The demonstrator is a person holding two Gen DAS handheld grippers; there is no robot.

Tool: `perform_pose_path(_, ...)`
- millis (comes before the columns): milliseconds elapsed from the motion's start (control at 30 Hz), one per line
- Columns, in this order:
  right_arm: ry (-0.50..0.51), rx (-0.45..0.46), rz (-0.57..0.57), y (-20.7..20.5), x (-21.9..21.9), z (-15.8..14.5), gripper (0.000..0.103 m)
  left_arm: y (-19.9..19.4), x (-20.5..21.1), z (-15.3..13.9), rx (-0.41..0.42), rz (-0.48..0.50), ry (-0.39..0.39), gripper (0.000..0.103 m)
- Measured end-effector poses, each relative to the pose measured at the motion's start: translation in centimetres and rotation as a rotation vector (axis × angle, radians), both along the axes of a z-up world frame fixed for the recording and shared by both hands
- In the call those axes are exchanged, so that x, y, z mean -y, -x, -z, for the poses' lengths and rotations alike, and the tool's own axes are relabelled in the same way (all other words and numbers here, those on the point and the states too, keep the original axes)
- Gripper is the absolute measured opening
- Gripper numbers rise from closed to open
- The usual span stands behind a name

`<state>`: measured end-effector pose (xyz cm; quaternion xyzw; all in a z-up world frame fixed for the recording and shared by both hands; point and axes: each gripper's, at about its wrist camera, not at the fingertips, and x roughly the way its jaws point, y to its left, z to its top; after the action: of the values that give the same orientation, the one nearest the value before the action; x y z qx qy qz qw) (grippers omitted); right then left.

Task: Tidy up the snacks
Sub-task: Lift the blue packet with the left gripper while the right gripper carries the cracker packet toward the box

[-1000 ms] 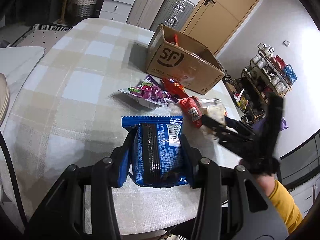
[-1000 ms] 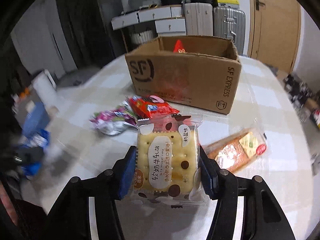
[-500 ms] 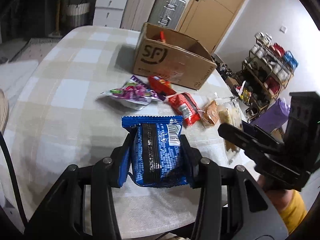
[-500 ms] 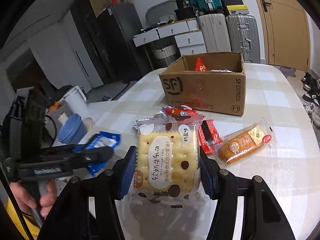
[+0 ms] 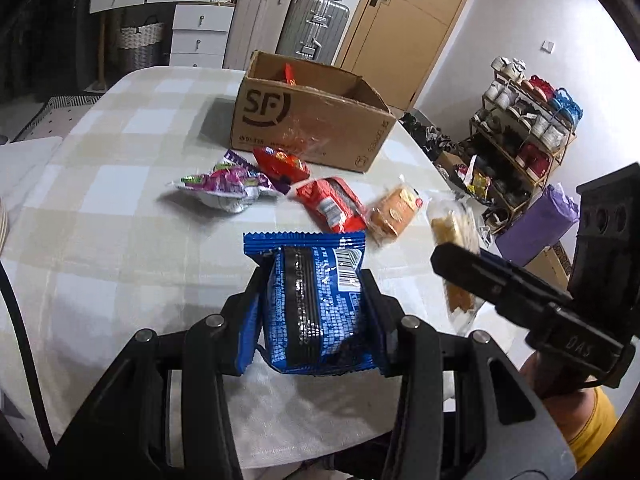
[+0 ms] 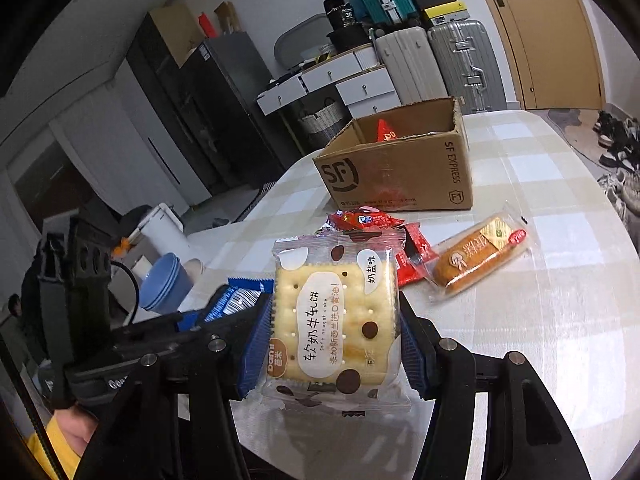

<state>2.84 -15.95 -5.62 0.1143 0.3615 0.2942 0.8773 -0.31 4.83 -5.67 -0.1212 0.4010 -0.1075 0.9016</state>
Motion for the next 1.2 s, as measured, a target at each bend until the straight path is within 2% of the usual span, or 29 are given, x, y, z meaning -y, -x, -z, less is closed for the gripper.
perform_pose_path(333, -0.038, 0.02, 0.005, 1.4, 0.5, -1.5, 0.058, 1.6, -0.6, -2.4, 0.017, 0.0, -0.015, 0.041)
perform_pose_path(567, -0.037, 0.075, 0.017, 0.4, 1.3, -4.8, 0.058, 0.2, -1.9, -7.0, 0.072, 0.008, -0.046, 0.041)
perform_pose_path(767, -0.044, 0.12, 0.023, -2.1, 1.6, -8.4, 0.058, -2.6, -2.6, -10.7, 0.108, 0.022, -0.062, 0.041)
perform_pose_path(967, -0.039, 0.174, 0.105, -5.3, 2.6, -11.2, 0.058, -6.4, -3.0, -13.3, 0.112, 0.035, -0.075, 0.041)
perform_pose_path(1200, -0.05, 0.151, 0.13, -10.3, 3.0, -12.4, 0.058, -12.9, -3.6, -15.4, 0.099, 0.022, -0.103, 0.041)
